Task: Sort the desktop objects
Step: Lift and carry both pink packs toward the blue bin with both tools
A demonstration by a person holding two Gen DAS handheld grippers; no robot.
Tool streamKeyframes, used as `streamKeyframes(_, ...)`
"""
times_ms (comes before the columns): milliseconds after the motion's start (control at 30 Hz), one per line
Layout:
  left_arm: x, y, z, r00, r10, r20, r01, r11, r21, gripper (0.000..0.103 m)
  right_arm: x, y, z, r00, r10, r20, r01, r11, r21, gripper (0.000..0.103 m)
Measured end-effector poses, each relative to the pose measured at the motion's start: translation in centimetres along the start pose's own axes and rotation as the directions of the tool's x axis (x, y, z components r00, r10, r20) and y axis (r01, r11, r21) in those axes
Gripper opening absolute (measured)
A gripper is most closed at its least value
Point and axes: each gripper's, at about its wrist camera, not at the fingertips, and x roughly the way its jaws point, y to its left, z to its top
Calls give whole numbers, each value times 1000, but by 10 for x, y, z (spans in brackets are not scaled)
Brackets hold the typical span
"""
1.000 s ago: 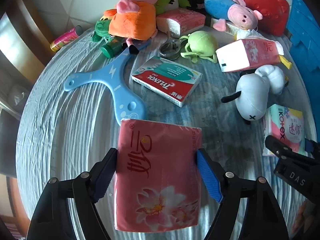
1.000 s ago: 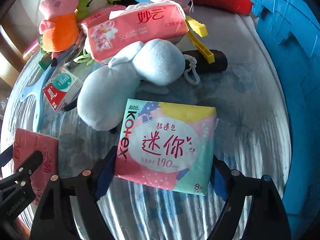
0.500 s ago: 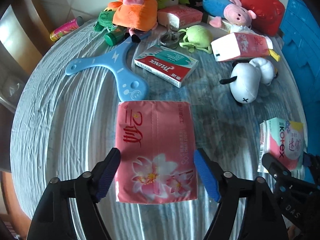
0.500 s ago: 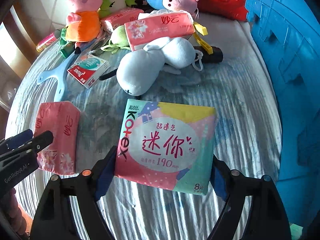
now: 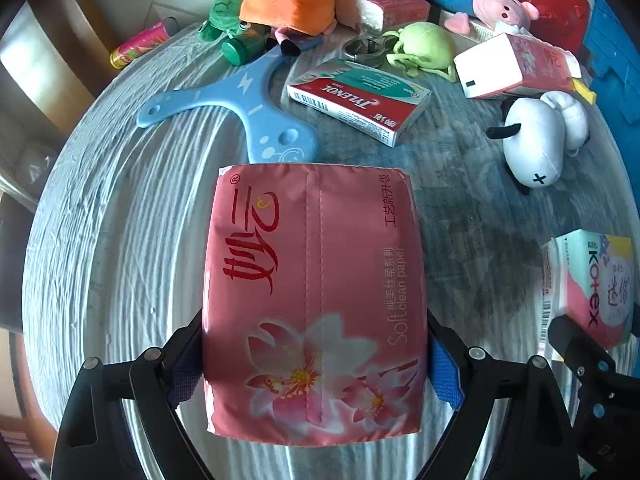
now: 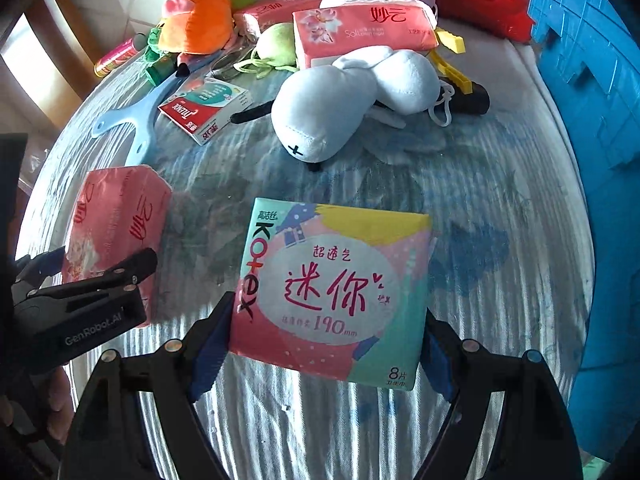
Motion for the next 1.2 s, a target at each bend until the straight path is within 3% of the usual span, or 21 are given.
streamKeyframes(133, -33, 9, 4, 997, -5, 81, 5, 1000, 0, 91, -12, 9, 5, 999, -1, 34, 2, 1000, -11, 82)
streamKeyframes(267, -77, 20, 11, 982, -18, 187, 17, 1000, 8, 91, -41, 21, 16, 994, -8, 110, 10, 1000, -21, 82)
streamKeyframes(367, -111, 30, 19, 960, -36, 277, 32, 999, 18, 91, -74, 29, 25, 980, -23, 196, 28, 999, -24, 82)
streamKeyframes(467, -143, 34, 28, 928, -65, 366, 56, 998, 35, 91, -115, 35, 32, 953, -55, 298, 63, 998, -17, 82)
streamKeyframes(600, -187, 29, 41, 879, -135, 458, 113, 991, 75, 91, -175, 39, 39, 895, -122, 429, 129, 992, 11, 82)
streamKeyframes(733, -233, 9, 48, 820, -203, 535, 160, 979, 125, 91, -234, 29, 41, 820, -193, 539, 188, 980, 66, 82)
streamKeyframes(933, -309, -59, 54, 735, -301, 608, 211, 953, 217, 91, -323, -28, 27, 703, -284, 652, 228, 958, 172, 82)
streamKeyframes(1033, -349, -108, 55, 710, -337, 618, 230, 941, 250, 91, -369, -72, 13, 647, -325, 690, 251, 945, 209, 82)
streamKeyframes(1133, -387, -168, 57, 704, -369, 607, 252, 929, 272, 91, -414, -120, -1, 600, -364, 712, 297, 928, 224, 82)
streamKeyframes(1200, -411, -210, 58, 700, -381, 604, 256, 923, 286, 91, -443, -160, -8, 585, -377, 718, 325, 920, 219, 82)
